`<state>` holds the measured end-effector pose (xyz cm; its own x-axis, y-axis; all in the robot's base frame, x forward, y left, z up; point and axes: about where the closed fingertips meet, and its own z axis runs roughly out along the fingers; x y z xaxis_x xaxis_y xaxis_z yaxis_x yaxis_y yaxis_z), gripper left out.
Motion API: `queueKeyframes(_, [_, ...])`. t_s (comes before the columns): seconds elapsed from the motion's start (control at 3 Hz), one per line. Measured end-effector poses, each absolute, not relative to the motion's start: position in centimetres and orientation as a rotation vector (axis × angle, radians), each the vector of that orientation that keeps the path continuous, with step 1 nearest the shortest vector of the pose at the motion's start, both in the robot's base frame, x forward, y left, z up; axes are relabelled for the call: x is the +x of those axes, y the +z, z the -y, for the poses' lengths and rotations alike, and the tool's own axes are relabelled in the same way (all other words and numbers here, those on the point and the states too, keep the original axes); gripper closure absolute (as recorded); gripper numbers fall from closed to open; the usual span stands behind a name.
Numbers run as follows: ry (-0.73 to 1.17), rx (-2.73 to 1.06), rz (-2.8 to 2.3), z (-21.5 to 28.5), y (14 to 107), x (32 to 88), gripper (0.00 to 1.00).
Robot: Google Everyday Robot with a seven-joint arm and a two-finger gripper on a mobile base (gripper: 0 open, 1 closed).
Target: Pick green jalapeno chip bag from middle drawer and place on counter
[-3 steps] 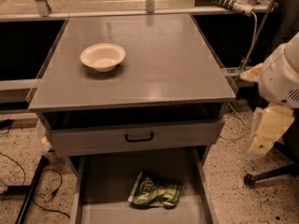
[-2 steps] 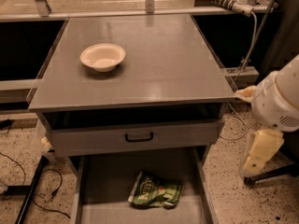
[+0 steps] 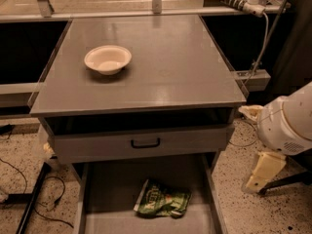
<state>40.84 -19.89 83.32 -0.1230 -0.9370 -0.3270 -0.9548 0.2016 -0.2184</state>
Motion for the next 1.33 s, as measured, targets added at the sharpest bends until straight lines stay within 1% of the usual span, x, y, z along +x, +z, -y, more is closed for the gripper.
queueKeyframes(0.33, [0.065, -1.768, -2.096, 19.9, 83.3, 40.8, 0.0])
queueKeyframes(0.67, [0.159, -1.779, -2.097, 18.3, 80.1, 40.2, 0.0])
queueKeyframes(1.0, [0.269, -1.799, -2.078, 16.0, 74.4, 39.9, 0.0])
queueKeyframes(1.33, [0.314, -1.812, -2.024, 14.0, 68.5, 40.4, 0.0])
